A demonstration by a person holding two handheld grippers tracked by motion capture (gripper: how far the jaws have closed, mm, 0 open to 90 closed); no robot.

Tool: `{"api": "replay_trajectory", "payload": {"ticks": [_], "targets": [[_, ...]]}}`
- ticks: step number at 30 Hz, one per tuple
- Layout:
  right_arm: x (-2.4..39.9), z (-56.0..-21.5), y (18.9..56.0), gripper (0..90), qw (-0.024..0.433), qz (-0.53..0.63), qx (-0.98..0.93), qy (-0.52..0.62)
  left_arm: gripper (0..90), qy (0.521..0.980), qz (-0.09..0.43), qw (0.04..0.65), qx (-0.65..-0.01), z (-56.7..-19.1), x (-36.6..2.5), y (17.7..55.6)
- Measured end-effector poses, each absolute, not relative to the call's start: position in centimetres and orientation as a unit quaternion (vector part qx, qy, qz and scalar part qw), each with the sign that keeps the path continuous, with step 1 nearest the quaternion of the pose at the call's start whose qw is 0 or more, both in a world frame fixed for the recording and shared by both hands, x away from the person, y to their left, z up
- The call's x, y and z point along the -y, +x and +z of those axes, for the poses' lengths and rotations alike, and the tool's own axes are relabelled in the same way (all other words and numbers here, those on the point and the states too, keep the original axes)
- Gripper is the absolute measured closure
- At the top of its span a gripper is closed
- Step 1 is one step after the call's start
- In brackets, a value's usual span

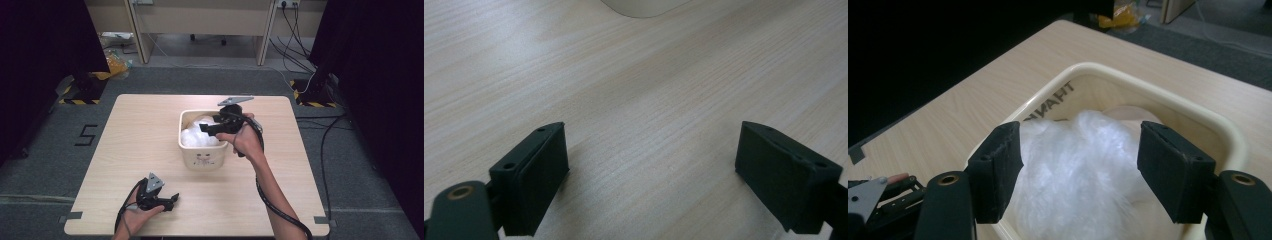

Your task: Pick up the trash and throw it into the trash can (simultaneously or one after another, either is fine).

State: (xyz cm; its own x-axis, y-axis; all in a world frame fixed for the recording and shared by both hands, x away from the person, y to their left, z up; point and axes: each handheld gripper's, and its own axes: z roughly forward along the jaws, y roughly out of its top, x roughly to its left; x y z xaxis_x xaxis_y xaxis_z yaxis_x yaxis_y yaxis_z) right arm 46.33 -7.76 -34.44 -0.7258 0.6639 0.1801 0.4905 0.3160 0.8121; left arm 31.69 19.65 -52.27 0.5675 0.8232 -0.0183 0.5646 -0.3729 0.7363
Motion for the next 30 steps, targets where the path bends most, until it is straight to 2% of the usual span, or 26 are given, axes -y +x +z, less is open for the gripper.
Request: {"api": "replay_trajectory", "payload": {"ticks": [10, 20, 30], "targets": [[12.0, -34.6, 44.8, 34.3, 0.103, 0.48, -0.785, 0.378, 12.6, 0.807, 0.18, 0.362, -0.431, -52.3, -19.6, 31.7], [14.0, -34.8, 43.9, 36.0, 0.114, 0.48, -0.782, 0.38, 12.7, 0.806, 0.18, 0.362, -0.432, -52.3, -19.6, 31.6], [15.9, -35.6, 42.5, 29.6, 0.13, 0.473, -0.786, 0.377, 12.6, 0.806, 0.18, 0.362, -0.432, -52.3, -19.6, 31.6]]}}
